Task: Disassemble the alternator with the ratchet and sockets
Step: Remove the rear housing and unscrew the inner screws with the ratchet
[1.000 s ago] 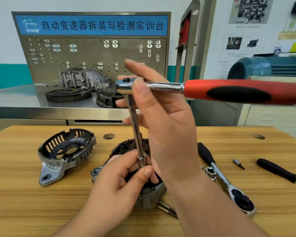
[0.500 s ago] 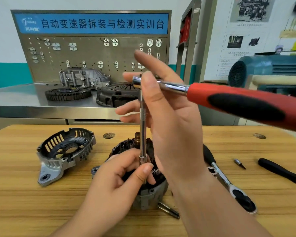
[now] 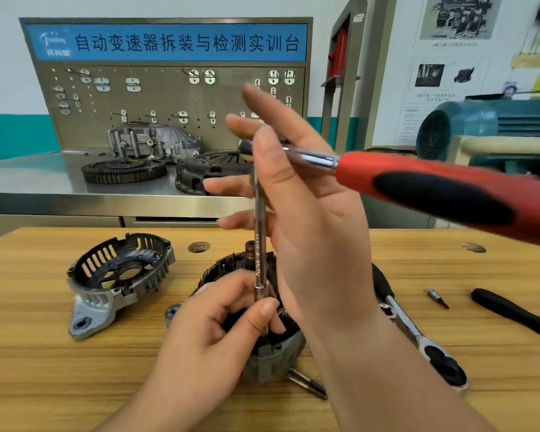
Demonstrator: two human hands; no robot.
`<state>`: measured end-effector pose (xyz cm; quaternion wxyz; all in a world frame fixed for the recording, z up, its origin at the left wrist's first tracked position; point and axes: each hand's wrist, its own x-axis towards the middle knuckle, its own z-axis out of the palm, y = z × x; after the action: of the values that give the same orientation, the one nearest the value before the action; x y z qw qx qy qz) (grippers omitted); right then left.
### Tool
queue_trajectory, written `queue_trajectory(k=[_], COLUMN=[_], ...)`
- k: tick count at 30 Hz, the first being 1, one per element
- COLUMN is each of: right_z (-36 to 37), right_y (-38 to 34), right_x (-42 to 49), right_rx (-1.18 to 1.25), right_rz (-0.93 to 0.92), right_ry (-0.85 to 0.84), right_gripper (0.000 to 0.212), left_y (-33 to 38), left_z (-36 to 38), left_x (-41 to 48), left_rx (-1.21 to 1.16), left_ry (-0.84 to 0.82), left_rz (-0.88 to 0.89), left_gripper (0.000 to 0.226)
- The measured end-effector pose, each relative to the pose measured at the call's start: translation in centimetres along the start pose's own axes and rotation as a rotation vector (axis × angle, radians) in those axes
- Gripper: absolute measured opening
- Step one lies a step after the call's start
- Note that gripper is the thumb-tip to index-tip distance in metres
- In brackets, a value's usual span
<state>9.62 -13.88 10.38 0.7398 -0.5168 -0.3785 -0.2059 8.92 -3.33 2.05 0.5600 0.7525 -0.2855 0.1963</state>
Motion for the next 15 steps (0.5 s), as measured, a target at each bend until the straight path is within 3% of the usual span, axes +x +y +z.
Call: queue_trajectory(k=[5, 8, 13, 15], right_z=[-0.31, -0.29, 0.1, 0.12], right_y=[0.02, 0.05, 0.1, 0.03], right_x=[0.04, 0.1, -0.17, -0.18], right_rx=[0.292, 0.293, -0.063, -0.084], right_rz=[0.243, 0.284, -0.024, -0.078], right_ry=[-0.075, -0.073, -0.001, 0.015], right_gripper=[0.039, 0.041, 0.035, 0.032], left_y=[0.24, 0.28, 0.16, 0.08], left_z=[-0.03, 0.08, 0.15, 0.12], left_x=[-0.1, -0.18, -0.07, -0.01], left_rx=[0.108, 0.146, 0.098, 0.062], left_ry=[-0.003, 0.007, 0.027, 0.02], left_rz=[0.041, 0.054, 0.003, -0.019], left_gripper=[0.026, 0.026, 0.026, 0.025])
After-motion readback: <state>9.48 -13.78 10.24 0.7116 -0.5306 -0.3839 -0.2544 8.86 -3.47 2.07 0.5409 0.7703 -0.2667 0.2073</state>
